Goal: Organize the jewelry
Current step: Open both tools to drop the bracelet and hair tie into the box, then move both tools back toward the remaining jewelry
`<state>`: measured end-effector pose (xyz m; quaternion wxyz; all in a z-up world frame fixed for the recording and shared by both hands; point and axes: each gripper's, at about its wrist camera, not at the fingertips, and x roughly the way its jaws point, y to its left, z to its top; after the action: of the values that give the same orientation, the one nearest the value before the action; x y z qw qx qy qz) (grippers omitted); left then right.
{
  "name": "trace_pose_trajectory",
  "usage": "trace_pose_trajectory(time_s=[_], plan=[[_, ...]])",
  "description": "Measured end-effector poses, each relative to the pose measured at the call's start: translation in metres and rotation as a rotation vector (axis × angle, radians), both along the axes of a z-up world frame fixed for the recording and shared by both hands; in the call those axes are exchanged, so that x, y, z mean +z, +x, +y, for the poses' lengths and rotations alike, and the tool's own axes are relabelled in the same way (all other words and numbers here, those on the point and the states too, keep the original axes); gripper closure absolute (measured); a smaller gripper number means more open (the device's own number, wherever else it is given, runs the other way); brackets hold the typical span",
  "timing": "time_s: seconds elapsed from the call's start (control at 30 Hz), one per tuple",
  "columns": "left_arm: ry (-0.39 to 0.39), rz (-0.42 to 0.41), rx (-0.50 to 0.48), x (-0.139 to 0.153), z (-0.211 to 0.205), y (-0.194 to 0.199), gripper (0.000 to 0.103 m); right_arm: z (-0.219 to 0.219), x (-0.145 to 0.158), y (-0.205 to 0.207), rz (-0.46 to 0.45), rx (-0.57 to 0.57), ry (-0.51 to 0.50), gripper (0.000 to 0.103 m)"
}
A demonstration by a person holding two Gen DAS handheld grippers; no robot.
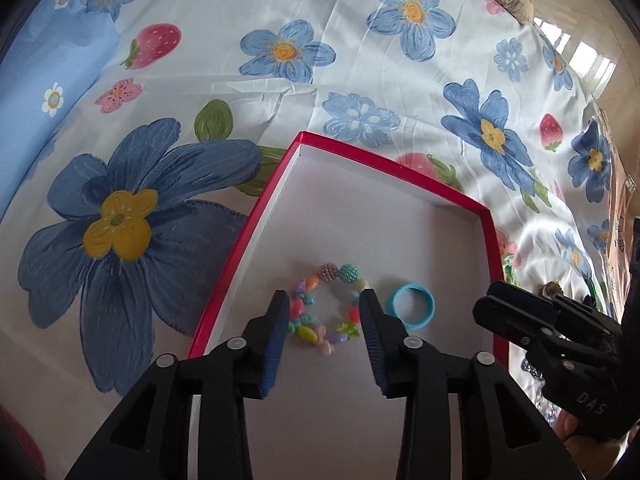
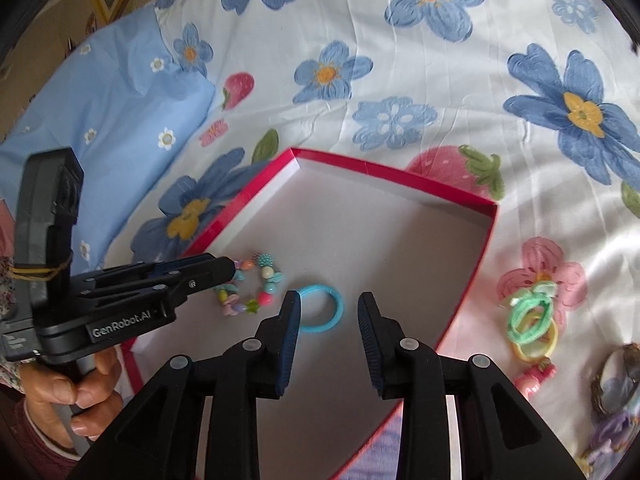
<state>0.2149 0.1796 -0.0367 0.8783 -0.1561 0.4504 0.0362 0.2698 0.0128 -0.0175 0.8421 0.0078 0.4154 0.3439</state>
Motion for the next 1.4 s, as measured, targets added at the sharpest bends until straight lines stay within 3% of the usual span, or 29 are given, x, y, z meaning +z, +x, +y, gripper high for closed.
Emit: trace_pose_trajectory(time_s=[0.17, 0.3, 0.63, 1.0, 1.4], plan=[[-0.001, -0.030, -0.007, 0.015, -0.012, -0.025, 0.064, -0.024, 0.010, -0.017, -0.017, -0.035, 0.026, 0.064], [-0.003, -0.057, -0.029, 0.027, -0.025, -0.046, 0.057, -0.055, 0.012, -0.032, -0.026, -0.087, 0.044, 0.060], [-0.013, -0.087, -0.143, 0.047, -0.071, -0.081, 0.051, -0.144, 0.010, -0.066, -0.022, -0.234, 0.044, 0.058], [0.011, -0.057, -0.252, 0.043, -0.117, -0.073, 0.048, -0.210, -0.005, -0.092, -0.004, -0.349, 0.025, 0.055], [0.069, -0.002, -0.370, 0.020, -0.174, -0.037, 0.044, -0.240, -0.023, -0.087, 0.010, -0.407, 0.005, 0.055]])
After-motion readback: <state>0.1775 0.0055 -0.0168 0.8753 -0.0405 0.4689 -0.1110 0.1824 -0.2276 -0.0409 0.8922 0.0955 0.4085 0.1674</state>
